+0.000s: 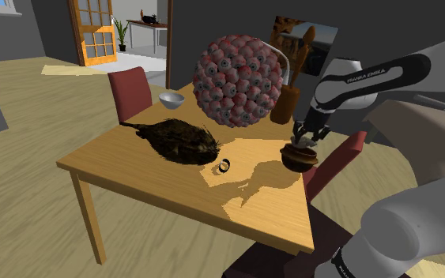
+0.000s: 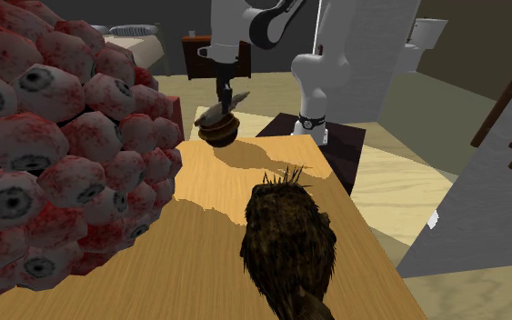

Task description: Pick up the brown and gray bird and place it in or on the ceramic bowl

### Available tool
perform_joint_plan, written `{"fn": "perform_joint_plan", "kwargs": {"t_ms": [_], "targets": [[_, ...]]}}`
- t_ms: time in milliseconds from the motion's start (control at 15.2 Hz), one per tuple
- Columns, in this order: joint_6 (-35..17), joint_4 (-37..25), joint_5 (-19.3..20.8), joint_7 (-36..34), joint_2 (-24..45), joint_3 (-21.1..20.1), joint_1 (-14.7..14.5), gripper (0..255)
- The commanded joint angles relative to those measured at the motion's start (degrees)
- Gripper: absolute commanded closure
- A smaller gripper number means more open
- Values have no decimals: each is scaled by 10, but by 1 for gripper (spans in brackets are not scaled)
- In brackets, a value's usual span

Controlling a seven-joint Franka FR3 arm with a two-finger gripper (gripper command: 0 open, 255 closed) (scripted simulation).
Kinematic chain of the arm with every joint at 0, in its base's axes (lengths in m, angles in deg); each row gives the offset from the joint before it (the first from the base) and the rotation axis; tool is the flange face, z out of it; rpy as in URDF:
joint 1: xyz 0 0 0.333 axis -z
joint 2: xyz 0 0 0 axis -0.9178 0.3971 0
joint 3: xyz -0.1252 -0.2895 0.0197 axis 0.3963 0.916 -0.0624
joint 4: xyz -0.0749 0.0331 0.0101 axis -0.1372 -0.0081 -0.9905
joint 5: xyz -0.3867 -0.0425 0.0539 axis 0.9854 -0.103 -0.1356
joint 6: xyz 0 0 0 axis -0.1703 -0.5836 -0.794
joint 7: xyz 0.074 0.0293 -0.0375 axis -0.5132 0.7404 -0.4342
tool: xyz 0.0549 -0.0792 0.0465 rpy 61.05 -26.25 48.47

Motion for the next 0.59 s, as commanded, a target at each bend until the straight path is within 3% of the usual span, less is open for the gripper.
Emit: {"fn": "perform_joint_plan", "kwargs": {"t_ms": [0,198,528], "targets": [[-20,10,1,0,10,3,0,255],[-50,23,2,-1,26,6,0,255],[-50,23,2,0,26,6,0,255]]}}
